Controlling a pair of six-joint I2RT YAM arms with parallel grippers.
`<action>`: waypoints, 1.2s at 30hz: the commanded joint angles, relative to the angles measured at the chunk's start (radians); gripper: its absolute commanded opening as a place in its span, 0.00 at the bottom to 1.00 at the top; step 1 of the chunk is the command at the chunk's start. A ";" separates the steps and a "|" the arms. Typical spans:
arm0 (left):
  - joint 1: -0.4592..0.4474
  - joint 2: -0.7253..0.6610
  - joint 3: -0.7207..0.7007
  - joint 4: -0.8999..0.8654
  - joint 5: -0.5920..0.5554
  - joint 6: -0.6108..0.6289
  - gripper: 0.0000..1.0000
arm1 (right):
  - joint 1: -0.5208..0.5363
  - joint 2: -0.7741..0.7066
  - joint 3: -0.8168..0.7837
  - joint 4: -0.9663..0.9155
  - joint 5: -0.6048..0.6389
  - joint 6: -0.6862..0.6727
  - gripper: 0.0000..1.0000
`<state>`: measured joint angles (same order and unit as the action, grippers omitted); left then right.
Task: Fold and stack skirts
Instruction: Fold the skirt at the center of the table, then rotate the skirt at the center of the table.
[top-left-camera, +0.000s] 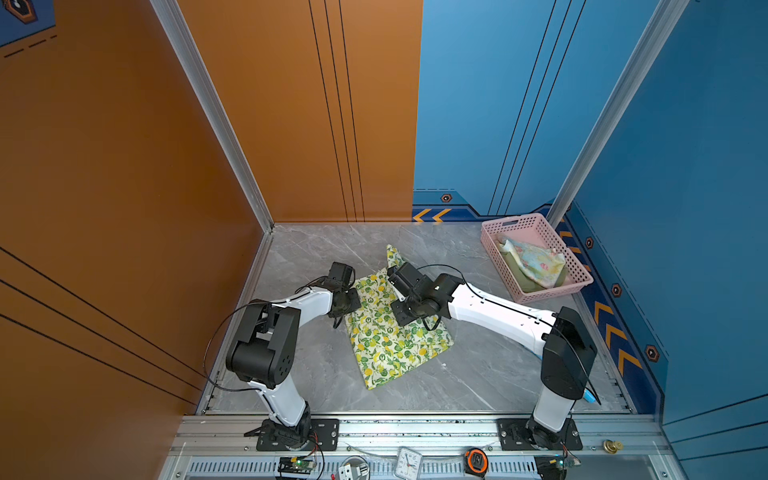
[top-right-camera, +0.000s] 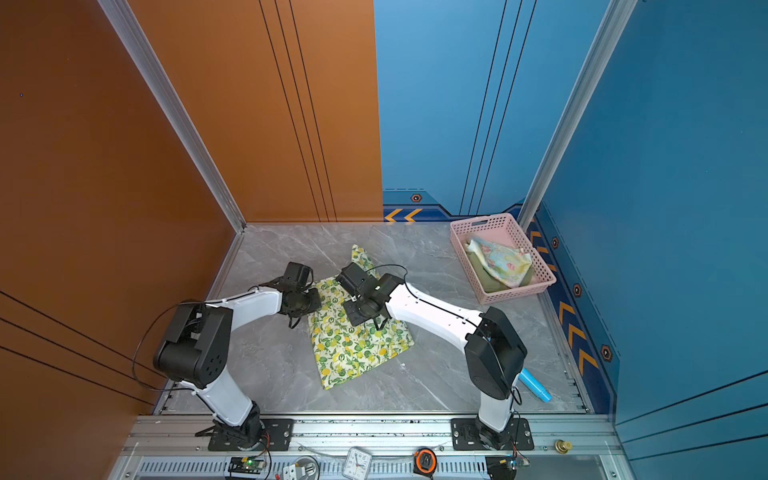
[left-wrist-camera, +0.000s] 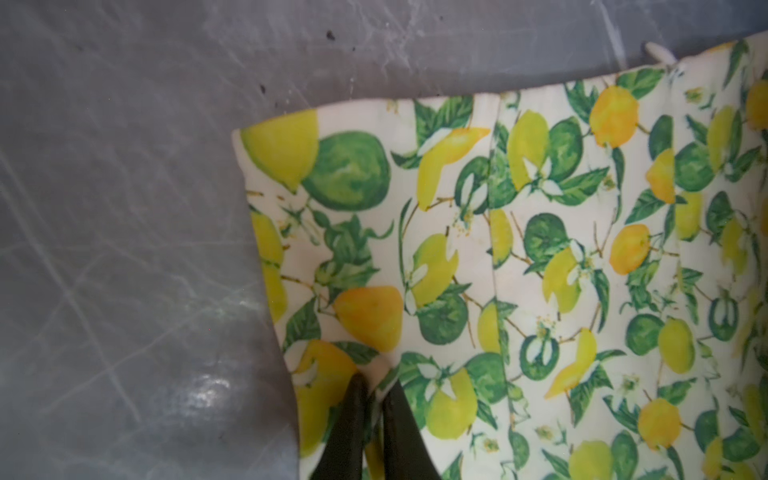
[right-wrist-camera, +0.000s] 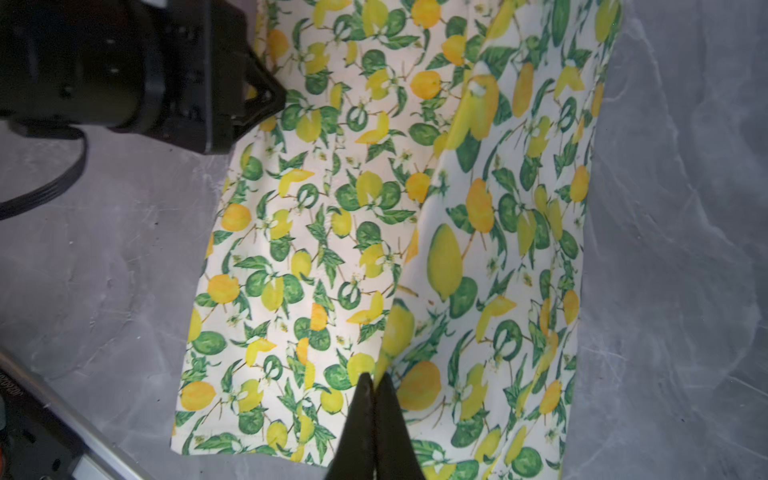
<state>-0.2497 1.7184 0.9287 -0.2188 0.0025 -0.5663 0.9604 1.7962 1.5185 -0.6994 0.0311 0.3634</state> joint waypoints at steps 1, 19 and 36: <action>0.006 0.028 -0.049 -0.001 0.010 0.003 0.12 | 0.087 0.031 0.056 -0.041 -0.014 0.049 0.00; 0.026 -0.089 -0.174 0.021 0.016 -0.013 0.15 | -0.123 0.146 0.078 -0.015 -0.004 0.088 0.74; -0.023 -0.261 -0.254 -0.040 -0.019 -0.035 0.16 | -0.227 0.451 0.230 0.047 -0.096 -0.007 0.14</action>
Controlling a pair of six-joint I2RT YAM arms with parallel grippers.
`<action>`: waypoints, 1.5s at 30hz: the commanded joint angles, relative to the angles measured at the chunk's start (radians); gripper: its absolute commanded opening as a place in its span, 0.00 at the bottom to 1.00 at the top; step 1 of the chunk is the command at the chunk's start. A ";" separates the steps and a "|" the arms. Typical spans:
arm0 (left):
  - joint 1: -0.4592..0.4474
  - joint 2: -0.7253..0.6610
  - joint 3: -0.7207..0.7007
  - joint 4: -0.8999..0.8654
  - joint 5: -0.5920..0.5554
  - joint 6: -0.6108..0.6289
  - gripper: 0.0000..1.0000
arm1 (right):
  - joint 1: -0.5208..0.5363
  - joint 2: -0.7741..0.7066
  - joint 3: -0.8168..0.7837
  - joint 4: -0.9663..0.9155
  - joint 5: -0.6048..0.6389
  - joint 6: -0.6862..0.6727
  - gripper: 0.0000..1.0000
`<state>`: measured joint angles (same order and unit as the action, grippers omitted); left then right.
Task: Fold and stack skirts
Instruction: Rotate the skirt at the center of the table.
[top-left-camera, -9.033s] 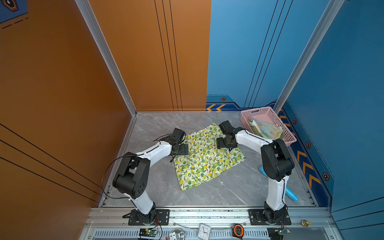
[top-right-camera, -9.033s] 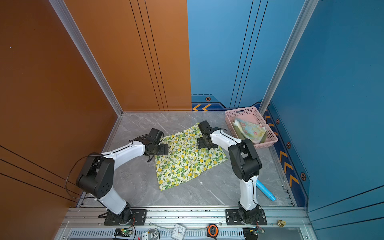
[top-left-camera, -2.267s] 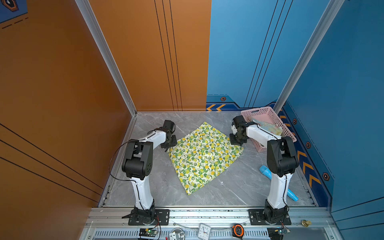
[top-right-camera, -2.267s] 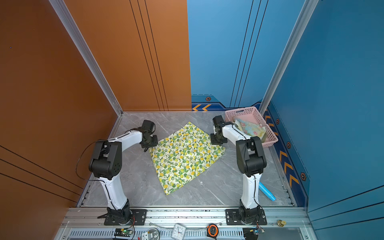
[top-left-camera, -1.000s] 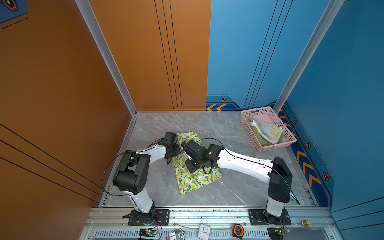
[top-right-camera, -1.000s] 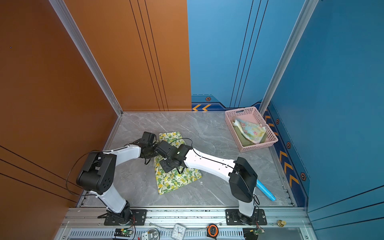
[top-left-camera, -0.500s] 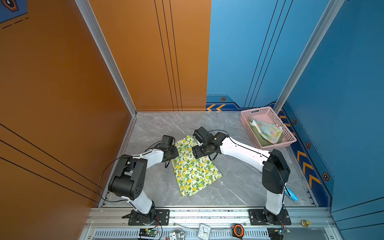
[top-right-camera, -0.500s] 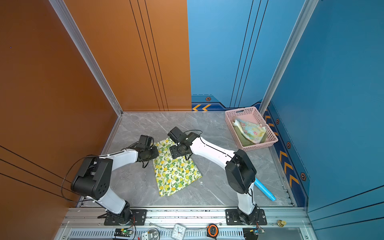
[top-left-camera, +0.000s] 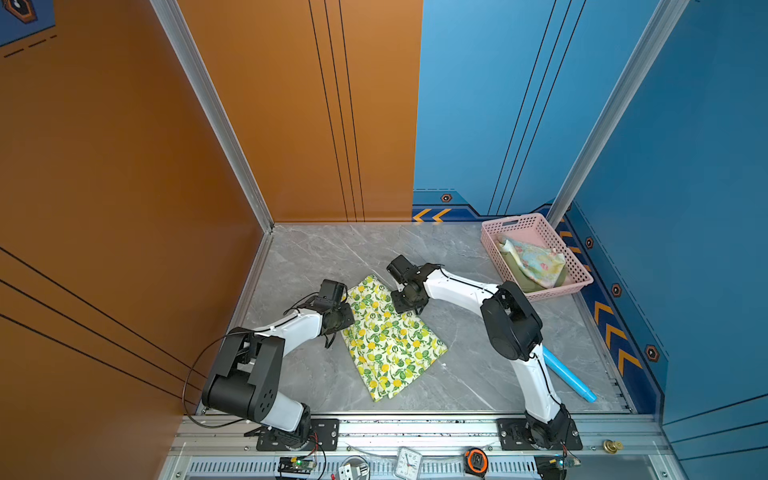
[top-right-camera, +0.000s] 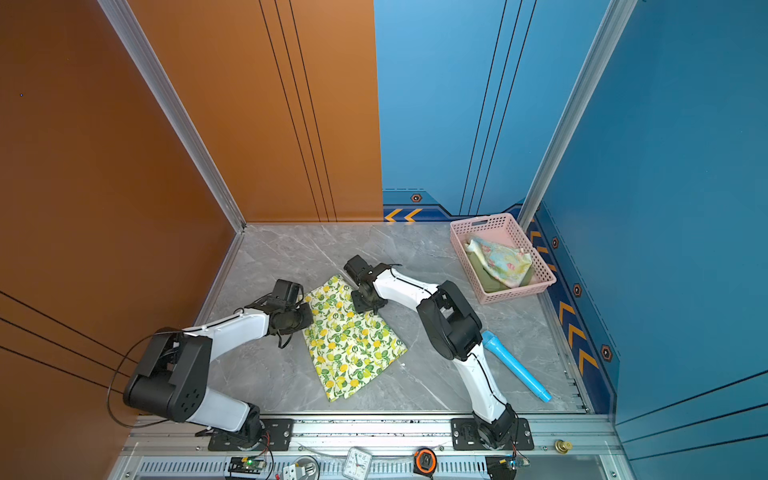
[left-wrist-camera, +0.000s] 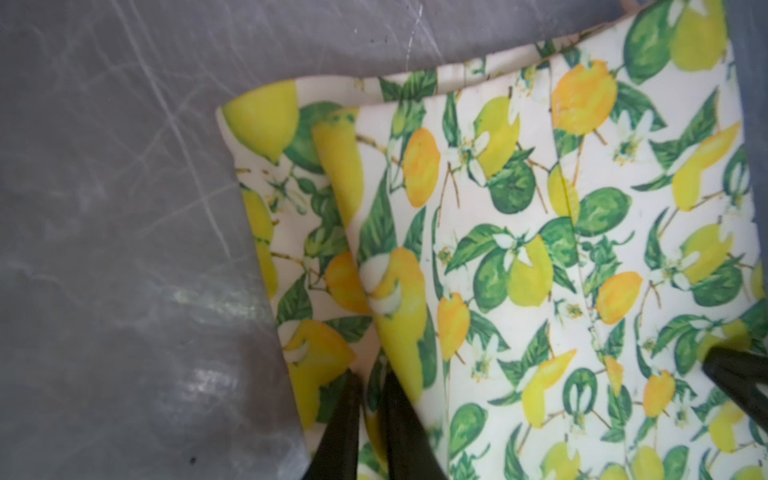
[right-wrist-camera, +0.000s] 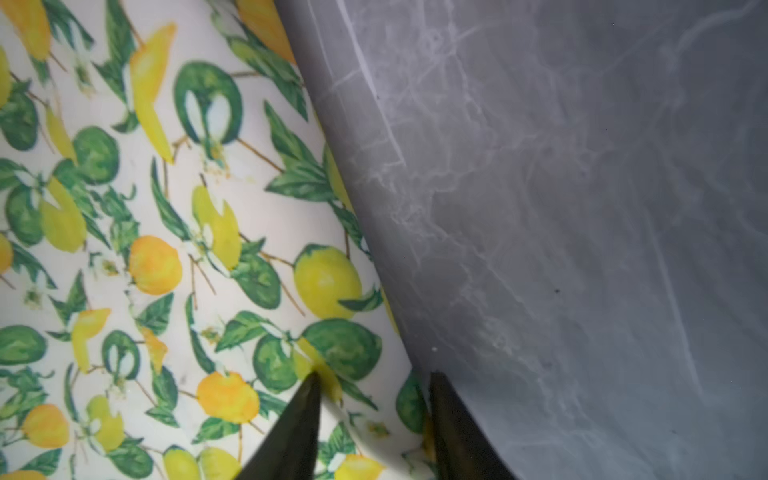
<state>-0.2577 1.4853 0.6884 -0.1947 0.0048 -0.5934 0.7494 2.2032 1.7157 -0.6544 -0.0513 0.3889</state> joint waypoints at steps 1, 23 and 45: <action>-0.022 -0.037 -0.016 -0.070 -0.027 -0.010 0.16 | -0.024 0.059 0.055 0.002 -0.020 -0.047 0.04; -0.273 -0.203 0.028 -0.184 -0.092 -0.053 0.68 | -0.196 -0.098 0.181 0.017 0.129 0.005 0.80; 0.079 -0.131 0.178 -0.207 -0.021 0.050 0.85 | -0.255 -0.282 -0.444 0.384 -0.120 0.337 0.59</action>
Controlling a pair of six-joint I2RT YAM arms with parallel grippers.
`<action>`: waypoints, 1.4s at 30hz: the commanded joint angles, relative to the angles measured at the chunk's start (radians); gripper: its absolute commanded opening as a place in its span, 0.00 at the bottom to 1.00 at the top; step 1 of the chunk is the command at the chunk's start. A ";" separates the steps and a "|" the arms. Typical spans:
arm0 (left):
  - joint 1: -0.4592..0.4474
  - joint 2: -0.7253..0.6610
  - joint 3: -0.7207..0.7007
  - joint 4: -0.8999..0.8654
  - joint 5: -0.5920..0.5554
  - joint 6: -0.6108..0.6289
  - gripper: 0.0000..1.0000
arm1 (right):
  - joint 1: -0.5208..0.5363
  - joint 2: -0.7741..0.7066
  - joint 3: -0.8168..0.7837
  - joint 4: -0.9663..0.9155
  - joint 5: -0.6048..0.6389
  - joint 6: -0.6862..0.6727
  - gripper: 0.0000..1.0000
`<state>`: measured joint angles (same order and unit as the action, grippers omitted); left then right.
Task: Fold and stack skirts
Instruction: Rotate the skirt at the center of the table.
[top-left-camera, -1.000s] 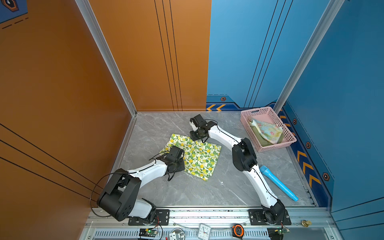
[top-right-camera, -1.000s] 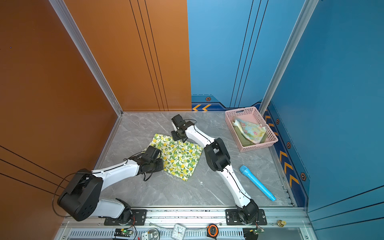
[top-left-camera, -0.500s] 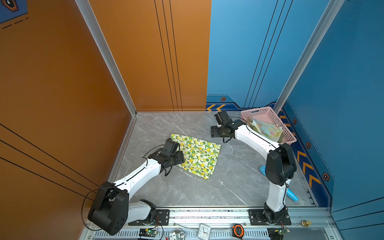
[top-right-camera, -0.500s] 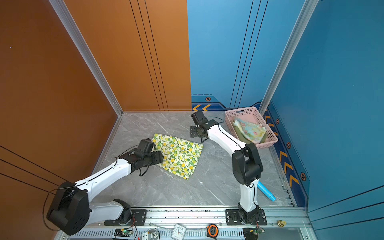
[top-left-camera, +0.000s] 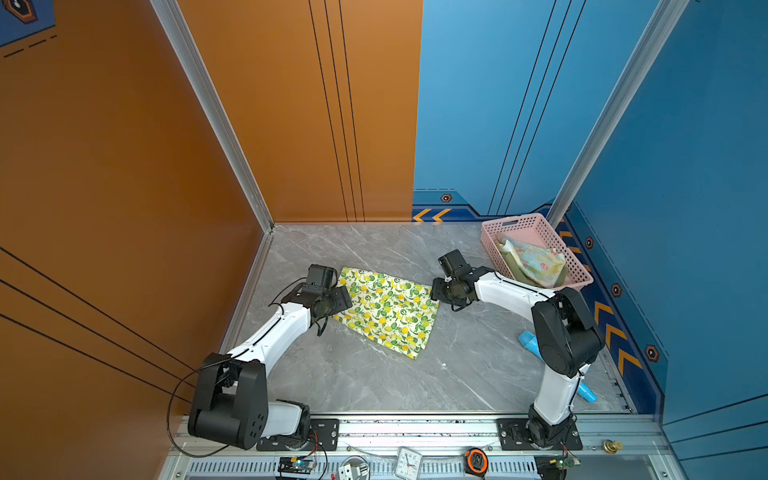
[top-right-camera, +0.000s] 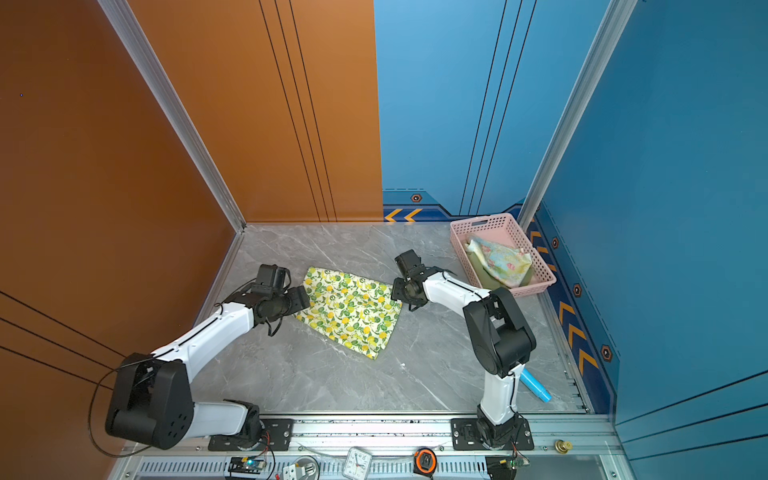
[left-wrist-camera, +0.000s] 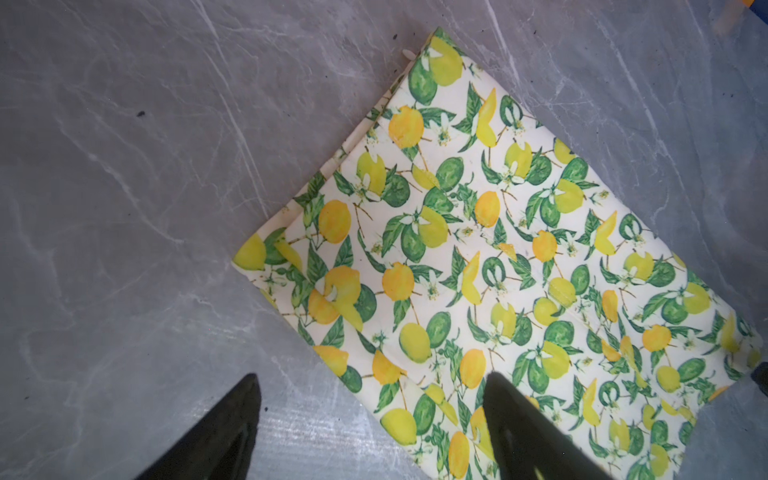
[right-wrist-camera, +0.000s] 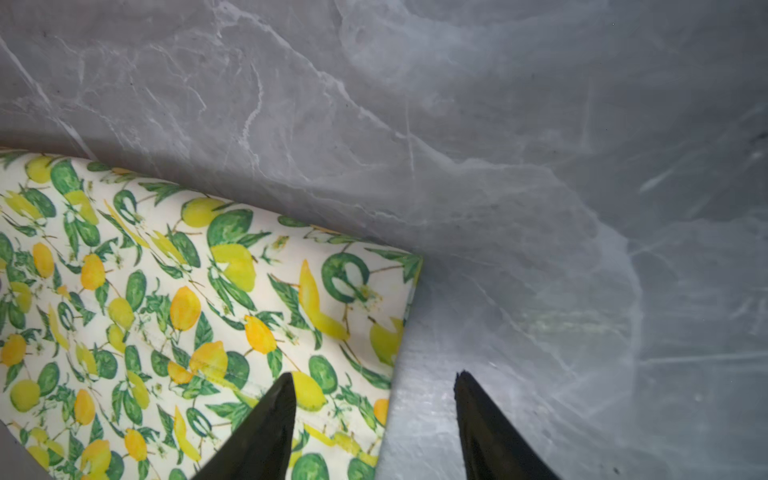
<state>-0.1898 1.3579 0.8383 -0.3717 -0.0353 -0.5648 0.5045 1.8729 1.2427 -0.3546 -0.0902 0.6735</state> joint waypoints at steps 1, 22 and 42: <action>0.013 -0.003 0.029 -0.029 0.020 0.020 0.85 | -0.012 0.067 0.033 0.098 -0.098 0.062 0.57; -0.033 0.070 0.041 -0.066 0.020 0.036 0.81 | -0.219 0.302 0.434 0.178 -0.164 -0.038 0.83; -0.158 0.288 0.073 0.069 0.025 0.033 0.32 | -0.052 -0.104 -0.062 -0.051 0.064 -0.093 0.66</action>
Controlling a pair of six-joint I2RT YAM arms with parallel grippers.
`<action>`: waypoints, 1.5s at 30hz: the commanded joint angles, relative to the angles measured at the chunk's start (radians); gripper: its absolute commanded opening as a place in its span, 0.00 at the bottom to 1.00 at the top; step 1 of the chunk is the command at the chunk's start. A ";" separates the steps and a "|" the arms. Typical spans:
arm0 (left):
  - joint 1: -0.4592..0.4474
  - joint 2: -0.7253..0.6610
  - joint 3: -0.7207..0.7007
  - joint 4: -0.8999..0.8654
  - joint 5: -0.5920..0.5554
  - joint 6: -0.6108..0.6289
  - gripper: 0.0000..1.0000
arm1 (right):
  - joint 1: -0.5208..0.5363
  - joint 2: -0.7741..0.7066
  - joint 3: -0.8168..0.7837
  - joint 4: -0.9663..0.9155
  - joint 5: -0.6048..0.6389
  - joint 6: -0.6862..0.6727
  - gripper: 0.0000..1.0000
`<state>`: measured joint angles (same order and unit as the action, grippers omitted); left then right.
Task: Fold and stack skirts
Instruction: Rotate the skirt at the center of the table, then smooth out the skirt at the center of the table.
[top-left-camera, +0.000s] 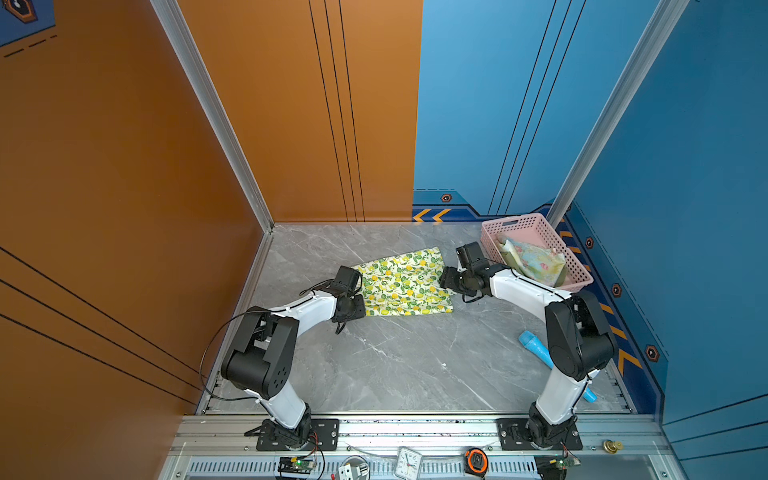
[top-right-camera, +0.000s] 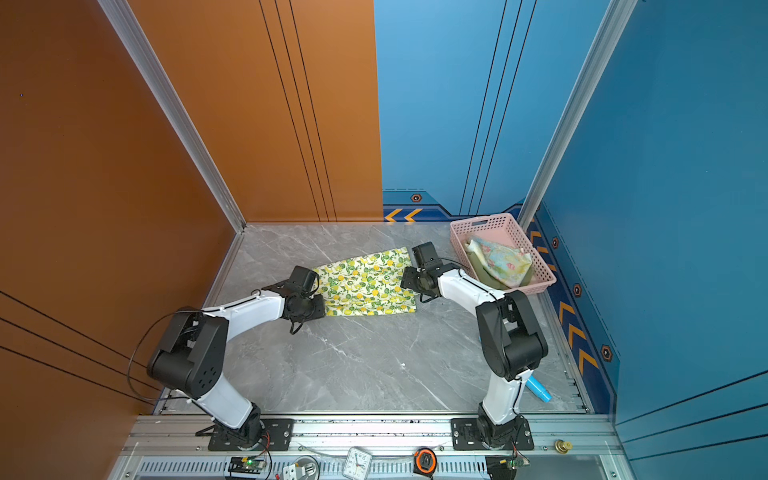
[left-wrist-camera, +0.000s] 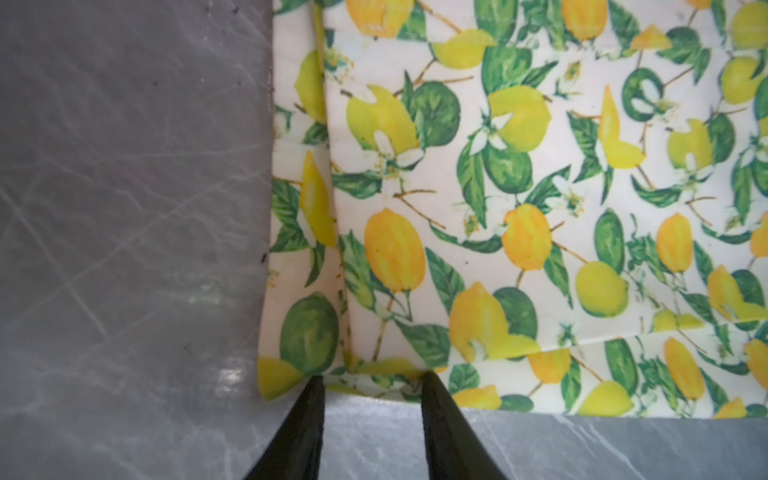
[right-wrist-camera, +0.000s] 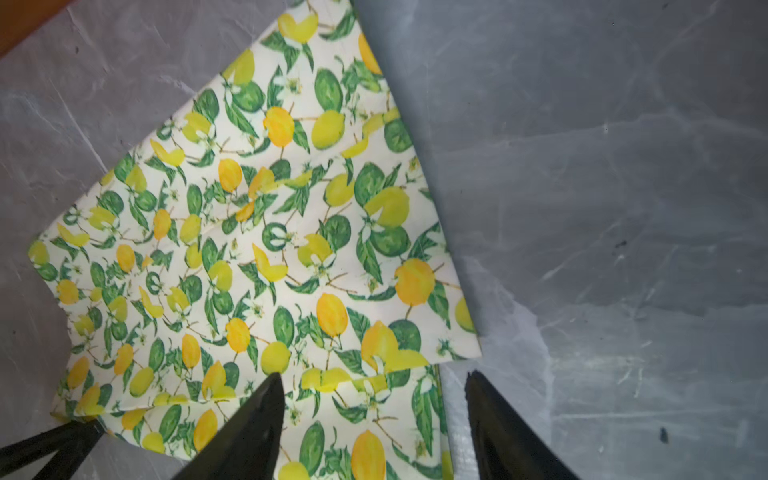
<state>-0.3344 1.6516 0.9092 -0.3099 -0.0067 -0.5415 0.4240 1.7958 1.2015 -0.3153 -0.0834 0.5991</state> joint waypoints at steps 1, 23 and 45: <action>-0.014 -0.020 -0.007 0.008 -0.001 0.009 0.30 | 0.033 -0.029 -0.028 -0.097 0.061 -0.014 0.64; 0.063 -0.029 0.013 0.096 0.053 -0.007 0.46 | 0.137 0.041 -0.004 -0.151 0.160 -0.070 0.28; 0.067 -0.077 -0.093 0.070 0.035 -0.021 0.44 | 0.095 0.025 0.018 -0.179 0.198 -0.138 0.35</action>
<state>-0.2684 1.6135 0.8299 -0.2024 0.0280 -0.5541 0.5430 1.8572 1.1816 -0.4656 0.1070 0.4793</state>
